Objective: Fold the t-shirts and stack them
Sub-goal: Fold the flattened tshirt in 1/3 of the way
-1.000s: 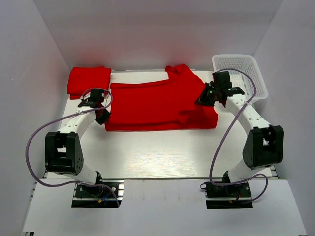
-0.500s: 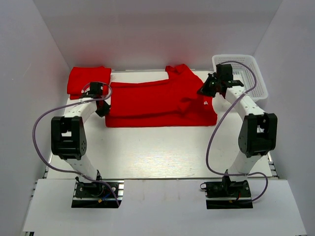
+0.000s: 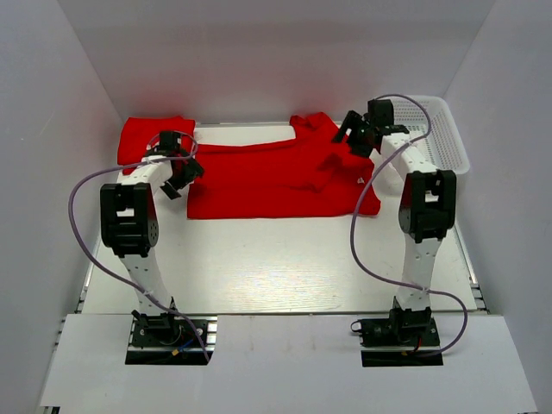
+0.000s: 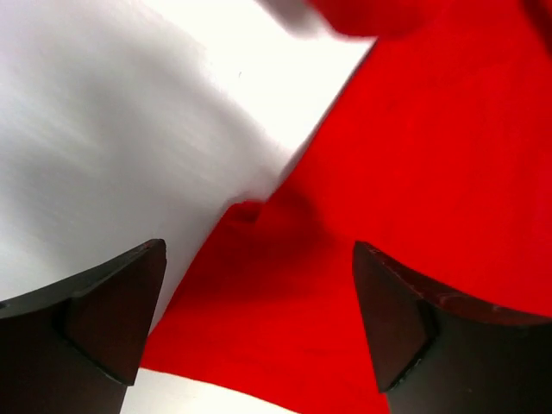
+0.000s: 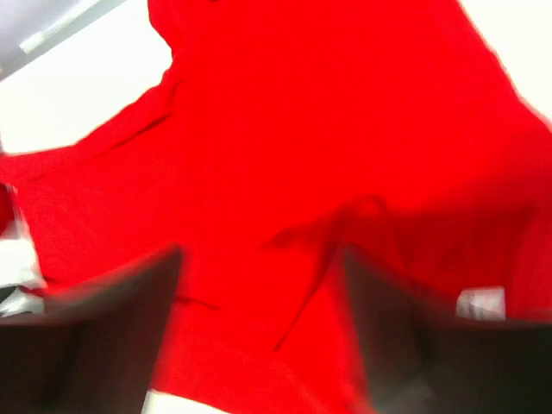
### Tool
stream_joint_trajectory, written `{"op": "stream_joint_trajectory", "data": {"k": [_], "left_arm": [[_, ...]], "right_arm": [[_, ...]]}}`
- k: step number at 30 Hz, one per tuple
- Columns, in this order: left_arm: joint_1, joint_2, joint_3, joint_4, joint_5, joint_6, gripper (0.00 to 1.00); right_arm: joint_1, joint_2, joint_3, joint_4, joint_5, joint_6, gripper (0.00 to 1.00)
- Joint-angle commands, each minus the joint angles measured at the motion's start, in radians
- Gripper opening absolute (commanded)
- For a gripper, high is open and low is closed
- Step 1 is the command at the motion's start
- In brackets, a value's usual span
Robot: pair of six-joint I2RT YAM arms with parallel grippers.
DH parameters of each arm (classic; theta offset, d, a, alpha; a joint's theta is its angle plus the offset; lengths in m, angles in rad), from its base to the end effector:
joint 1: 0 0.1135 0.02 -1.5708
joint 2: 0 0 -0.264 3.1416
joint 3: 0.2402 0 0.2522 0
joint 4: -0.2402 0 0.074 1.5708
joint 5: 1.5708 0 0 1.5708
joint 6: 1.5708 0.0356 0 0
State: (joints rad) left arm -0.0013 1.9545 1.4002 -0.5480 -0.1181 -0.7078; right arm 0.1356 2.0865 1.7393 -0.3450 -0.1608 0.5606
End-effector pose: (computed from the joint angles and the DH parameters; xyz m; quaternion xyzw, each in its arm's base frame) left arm 0.4081 0.0037 0.1828 -0.3488 0.9063 -0.0266 0.2372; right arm 0.4797 0.0712 0.2466 0.1569 0.8890 0.2129 0.3737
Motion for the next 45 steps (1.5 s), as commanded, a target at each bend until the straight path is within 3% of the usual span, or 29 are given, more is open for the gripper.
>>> {"op": "stream_joint_trajectory", "data": {"k": [1,4,10,13,18,22,27,31,38,39,42,45], "left_arm": [[0.015,-0.025,0.083,-0.046,-0.020,0.004,1.00],[0.015,-0.077,0.095,-0.046,-0.006,0.019,1.00],[-0.005,-0.158,0.048,-0.006,0.075,0.111,1.00],[-0.014,-0.158,-0.016,0.060,0.208,0.134,1.00],[-0.023,-0.125,-0.115,0.138,0.353,0.111,1.00],[-0.043,-0.079,-0.142,0.138,0.377,0.111,1.00],[-0.043,-0.109,-0.263,0.129,0.357,0.100,1.00],[-0.043,-0.176,-0.386,0.138,0.357,0.100,1.00],[-0.043,-0.331,-0.539,-0.007,0.368,0.091,1.00],[-0.043,-0.401,-0.540,-0.045,0.368,0.091,1.00],[-0.043,-0.483,-0.509,-0.101,0.293,0.102,1.00],[-0.052,-0.522,-0.379,-0.133,0.264,0.128,1.00]], "right_arm": [[-0.004,0.058,0.146,-0.036,-0.037,-0.079,0.90],[0.004,0.037,0.200,-0.069,-0.088,-0.142,0.90],[0.007,-0.152,-0.081,-0.055,-0.155,-0.205,0.90],[0.005,-0.230,-0.246,-0.026,-0.192,-0.202,0.90],[0.001,-0.244,-0.414,0.055,-0.236,-0.165,0.90],[-0.001,-0.201,-0.461,0.089,-0.229,-0.147,0.90],[-0.007,-0.224,-0.566,0.130,-0.115,-0.120,0.90],[-0.005,-0.284,-0.768,0.129,-0.080,-0.097,0.90],[0.004,-0.610,-1.059,0.017,-0.017,-0.045,0.90],[0.007,-0.696,-1.064,0.002,-0.025,-0.094,0.90],[0.021,-0.756,-1.003,-0.083,-0.017,-0.233,0.90],[0.057,-0.734,-0.787,-0.159,0.023,-0.392,0.90]]}}
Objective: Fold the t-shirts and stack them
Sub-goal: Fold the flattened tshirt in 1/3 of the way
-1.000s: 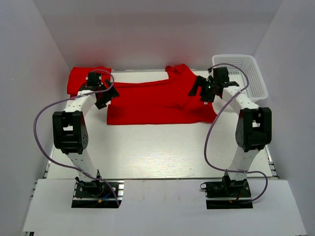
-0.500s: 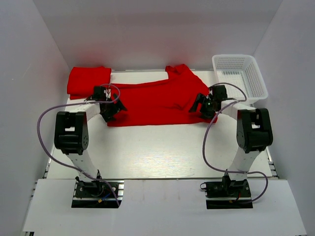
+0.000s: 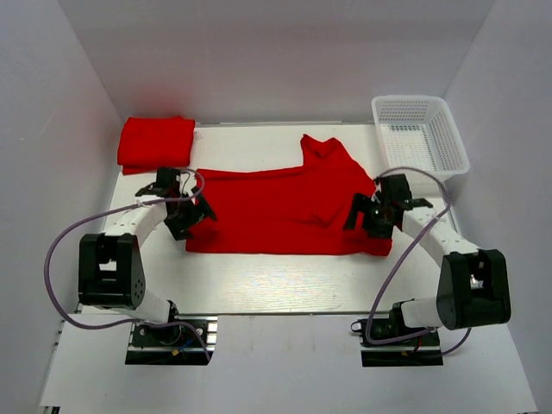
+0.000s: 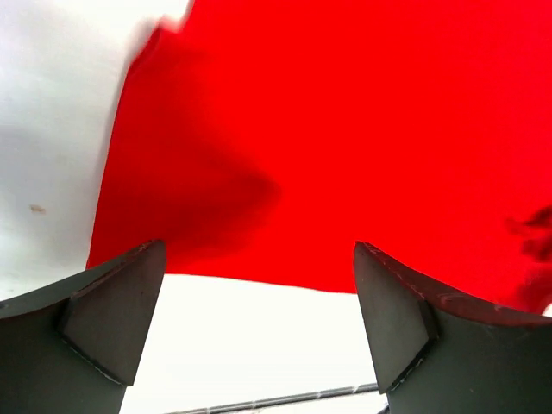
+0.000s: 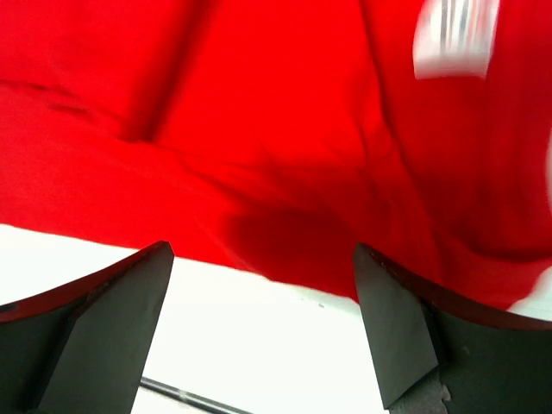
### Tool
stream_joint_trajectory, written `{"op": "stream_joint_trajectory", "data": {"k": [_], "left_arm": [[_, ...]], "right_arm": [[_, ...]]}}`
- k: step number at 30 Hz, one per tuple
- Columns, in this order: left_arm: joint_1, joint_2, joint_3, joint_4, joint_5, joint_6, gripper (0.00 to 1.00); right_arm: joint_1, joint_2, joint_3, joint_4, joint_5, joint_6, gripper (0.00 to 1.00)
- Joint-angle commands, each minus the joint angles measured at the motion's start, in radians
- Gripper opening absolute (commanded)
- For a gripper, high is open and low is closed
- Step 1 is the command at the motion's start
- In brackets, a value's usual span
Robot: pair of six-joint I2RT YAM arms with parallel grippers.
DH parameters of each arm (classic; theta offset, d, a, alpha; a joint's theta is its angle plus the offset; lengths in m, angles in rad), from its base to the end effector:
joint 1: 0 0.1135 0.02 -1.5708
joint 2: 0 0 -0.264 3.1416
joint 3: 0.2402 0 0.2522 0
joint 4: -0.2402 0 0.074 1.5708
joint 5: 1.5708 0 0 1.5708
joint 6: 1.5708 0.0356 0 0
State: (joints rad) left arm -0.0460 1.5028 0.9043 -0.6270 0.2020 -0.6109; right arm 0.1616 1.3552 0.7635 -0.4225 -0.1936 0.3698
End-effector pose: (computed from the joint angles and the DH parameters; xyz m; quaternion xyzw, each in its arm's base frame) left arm 0.2745 -0.0198 0.1860 -0.2565 0.9461 -0.1492 0.1297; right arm 0.2534 0.0482 0.1921 0.0730 0.9546 0.1615 0.2394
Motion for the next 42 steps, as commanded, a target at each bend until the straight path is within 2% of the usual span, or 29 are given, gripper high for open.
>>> {"op": "stream_joint_trajectory", "data": {"k": [1,3,7,11,15,19,23,29,42], "left_arm": [[-0.008,-0.070,0.137,-0.054,-0.056,0.031,1.00],[-0.008,-0.056,0.169,-0.054,-0.081,0.049,1.00],[-0.008,-0.010,0.240,-0.054,-0.121,0.073,1.00],[-0.008,0.014,0.268,-0.054,-0.130,0.083,1.00],[0.001,0.023,0.242,-0.034,-0.130,0.094,1.00],[0.011,0.023,0.219,-0.014,-0.121,0.105,1.00],[0.011,0.033,0.200,-0.014,-0.121,0.105,1.00],[0.011,0.020,0.168,-0.023,-0.131,0.105,1.00],[0.011,0.002,0.119,-0.033,-0.151,0.105,1.00]], "right_arm": [[0.058,0.004,0.224,-0.091,0.068,-0.233,0.90],[0.091,0.031,0.336,-0.110,0.100,-0.326,0.90],[0.237,0.129,0.419,-0.093,0.189,-0.501,0.90],[0.373,0.274,0.563,-0.153,0.336,-0.522,0.90],[0.411,0.335,0.615,-0.128,0.477,-0.406,0.90],[0.429,0.366,0.616,-0.084,0.448,-0.298,0.90],[0.457,0.436,0.632,-0.094,0.491,-0.218,0.90],[0.463,0.478,0.603,-0.073,0.505,-0.166,0.90],[0.460,0.571,0.594,-0.153,0.585,-0.063,0.90]]}}
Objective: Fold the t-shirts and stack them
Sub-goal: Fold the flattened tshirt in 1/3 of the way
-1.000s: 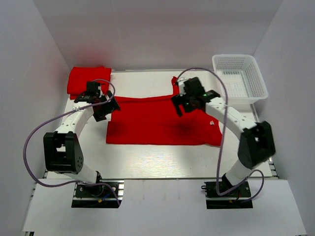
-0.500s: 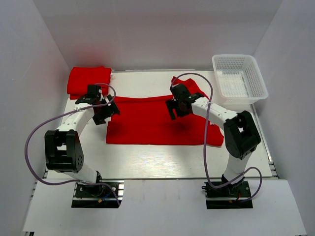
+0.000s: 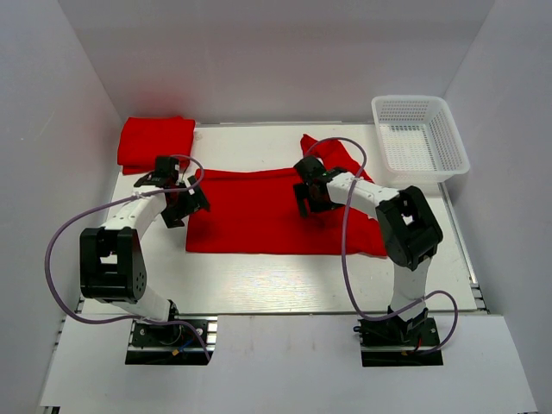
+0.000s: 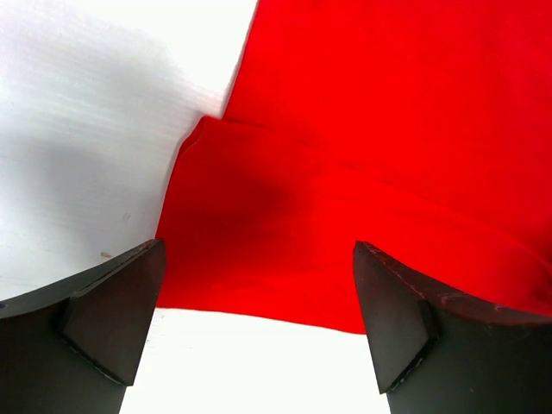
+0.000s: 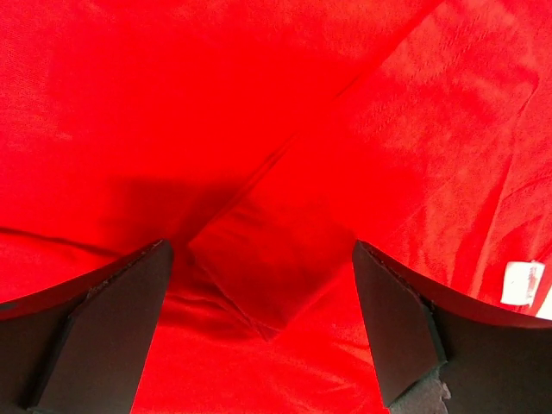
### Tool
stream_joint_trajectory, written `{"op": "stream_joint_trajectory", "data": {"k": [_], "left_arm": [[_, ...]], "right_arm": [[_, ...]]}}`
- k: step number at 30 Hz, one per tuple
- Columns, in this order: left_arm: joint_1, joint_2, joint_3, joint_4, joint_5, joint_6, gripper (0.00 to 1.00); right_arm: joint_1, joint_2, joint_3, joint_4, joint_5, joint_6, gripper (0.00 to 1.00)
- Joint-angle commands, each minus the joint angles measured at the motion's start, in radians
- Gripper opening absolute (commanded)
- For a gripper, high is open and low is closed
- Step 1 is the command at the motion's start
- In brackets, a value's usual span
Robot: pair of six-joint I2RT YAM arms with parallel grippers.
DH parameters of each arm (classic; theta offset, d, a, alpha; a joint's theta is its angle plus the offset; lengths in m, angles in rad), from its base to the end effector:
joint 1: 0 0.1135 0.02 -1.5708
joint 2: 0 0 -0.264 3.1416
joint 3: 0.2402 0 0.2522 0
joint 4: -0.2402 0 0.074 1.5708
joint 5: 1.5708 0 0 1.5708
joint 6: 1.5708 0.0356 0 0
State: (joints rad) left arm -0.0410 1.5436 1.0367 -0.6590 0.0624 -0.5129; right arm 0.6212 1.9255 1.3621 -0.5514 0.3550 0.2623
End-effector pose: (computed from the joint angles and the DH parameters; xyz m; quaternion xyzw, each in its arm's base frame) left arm 0.2989 -0.0145 0.2103 -0.2228 0.9534 -0.0843 0.1850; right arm 0.3309 0.2216 0.1846 -0.1319 0.9505 -0.0604 0.2747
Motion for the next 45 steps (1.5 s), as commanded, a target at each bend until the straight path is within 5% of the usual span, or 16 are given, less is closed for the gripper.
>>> {"op": "stream_joint_trajectory", "data": {"k": [1,7,9,10,14,18,45], "left_arm": [[0.006,-0.048,-0.013,-0.010,-0.012,0.007,1.00],[0.006,-0.057,-0.033,-0.001,-0.012,-0.012,1.00],[0.006,-0.057,-0.033,-0.001,-0.012,-0.012,1.00],[0.006,-0.057,-0.033,0.008,-0.012,-0.012,1.00],[0.006,-0.037,-0.033,0.009,-0.012,-0.021,1.00],[0.006,-0.037,-0.033,0.019,-0.003,-0.021,1.00],[0.006,0.049,0.005,0.058,0.077,0.025,1.00]], "right_arm": [[0.000,0.000,-0.008,-0.024,0.036,0.048,0.90],[0.000,-0.003,-0.012,-0.045,0.076,0.068,0.90],[0.002,-0.006,-0.012,-0.047,0.078,0.071,0.83],[-0.003,-0.008,-0.014,-0.044,0.082,0.071,0.77],[0.002,-0.008,-0.014,-0.039,0.082,0.072,0.22],[0.002,-0.011,-0.015,-0.024,0.061,0.063,0.00],[-0.011,0.102,0.213,0.139,0.108,0.164,0.00]]}}
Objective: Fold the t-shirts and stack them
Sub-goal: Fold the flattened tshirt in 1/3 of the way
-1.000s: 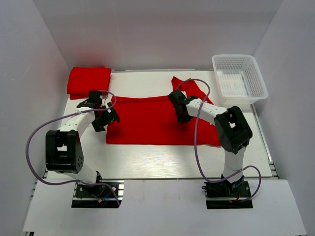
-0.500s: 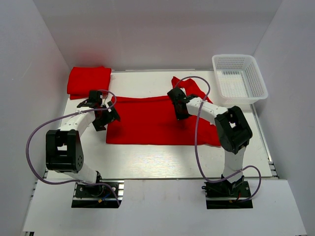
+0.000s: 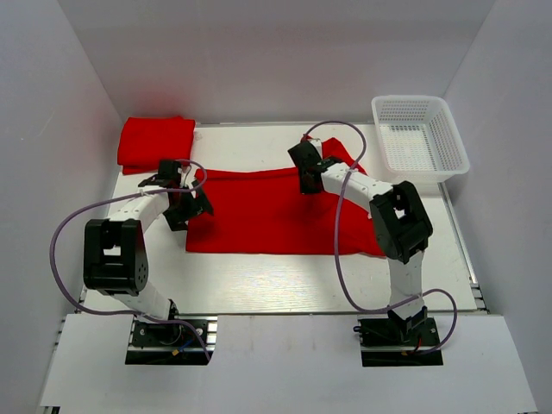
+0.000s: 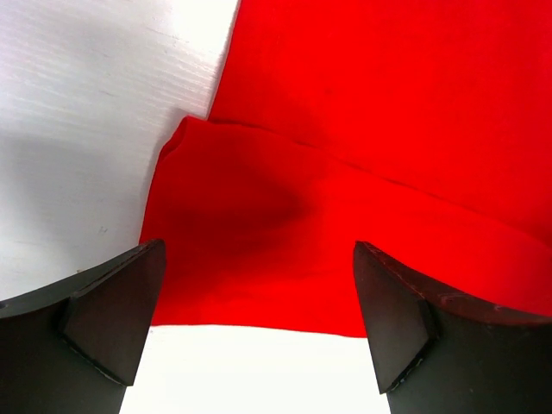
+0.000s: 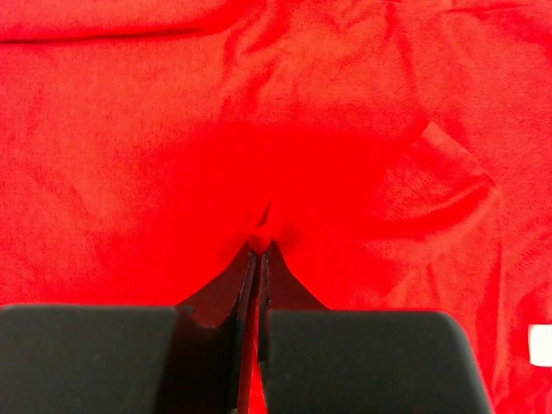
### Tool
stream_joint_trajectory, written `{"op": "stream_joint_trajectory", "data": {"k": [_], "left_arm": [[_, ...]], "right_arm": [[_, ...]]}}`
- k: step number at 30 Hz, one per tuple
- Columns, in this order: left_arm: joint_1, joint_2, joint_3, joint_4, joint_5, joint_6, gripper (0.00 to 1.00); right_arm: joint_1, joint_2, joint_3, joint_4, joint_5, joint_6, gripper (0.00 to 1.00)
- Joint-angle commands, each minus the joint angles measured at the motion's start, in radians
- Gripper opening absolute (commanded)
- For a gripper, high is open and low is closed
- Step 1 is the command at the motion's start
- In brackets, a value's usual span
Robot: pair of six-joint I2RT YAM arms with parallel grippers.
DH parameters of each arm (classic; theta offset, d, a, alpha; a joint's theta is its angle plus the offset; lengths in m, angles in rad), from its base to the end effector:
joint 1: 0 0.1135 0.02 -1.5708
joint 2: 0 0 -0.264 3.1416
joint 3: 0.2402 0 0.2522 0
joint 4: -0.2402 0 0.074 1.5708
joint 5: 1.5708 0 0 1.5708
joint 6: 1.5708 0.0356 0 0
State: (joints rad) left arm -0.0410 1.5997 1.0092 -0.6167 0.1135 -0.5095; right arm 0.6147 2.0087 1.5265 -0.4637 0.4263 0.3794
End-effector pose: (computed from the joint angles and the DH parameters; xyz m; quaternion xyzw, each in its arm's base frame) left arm 0.3030 -0.0165 0.1886 -0.2179 0.9575 -0.1027 0.1586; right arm 0.3672 0.2412 0.2058 -0.0446 0.9313 -0.0337 0.3601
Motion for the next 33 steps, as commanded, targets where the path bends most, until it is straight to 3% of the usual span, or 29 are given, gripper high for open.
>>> {"op": "stream_joint_trajectory", "data": {"k": [1,13,14,15,17,18,19,25,33], "left_arm": [[0.006,0.003,0.043,0.015,0.026,0.022,1.00],[0.006,0.068,0.092,0.006,0.067,0.060,1.00],[0.006,0.077,0.092,0.006,0.068,0.060,1.00],[0.006,0.077,0.101,0.006,0.068,0.060,1.00],[0.006,0.086,0.114,0.006,0.068,0.069,1.00],[0.006,0.086,0.123,-0.003,0.068,0.069,1.00],[0.006,0.086,0.123,-0.003,0.068,0.069,1.00],[0.006,0.095,0.169,-0.012,0.068,0.069,1.00],[-0.007,0.105,0.169,0.011,0.109,0.060,1.00]], "right_arm": [[-0.006,0.024,0.061,0.056,0.038,0.053,0.00],[-0.003,0.114,0.124,0.132,0.048,0.128,0.00],[-0.001,0.116,0.133,0.125,0.046,0.128,0.04],[-0.003,0.120,0.142,0.122,0.048,0.137,0.11],[-0.006,0.127,0.155,0.122,0.028,0.136,0.48],[-0.004,0.127,0.168,0.134,0.011,0.121,0.79],[-0.004,0.127,0.173,0.140,-0.018,0.095,0.90],[-0.018,0.076,0.182,0.148,-0.130,0.036,0.90],[-0.092,-0.161,-0.104,0.148,-0.228,0.064,0.90]]}}
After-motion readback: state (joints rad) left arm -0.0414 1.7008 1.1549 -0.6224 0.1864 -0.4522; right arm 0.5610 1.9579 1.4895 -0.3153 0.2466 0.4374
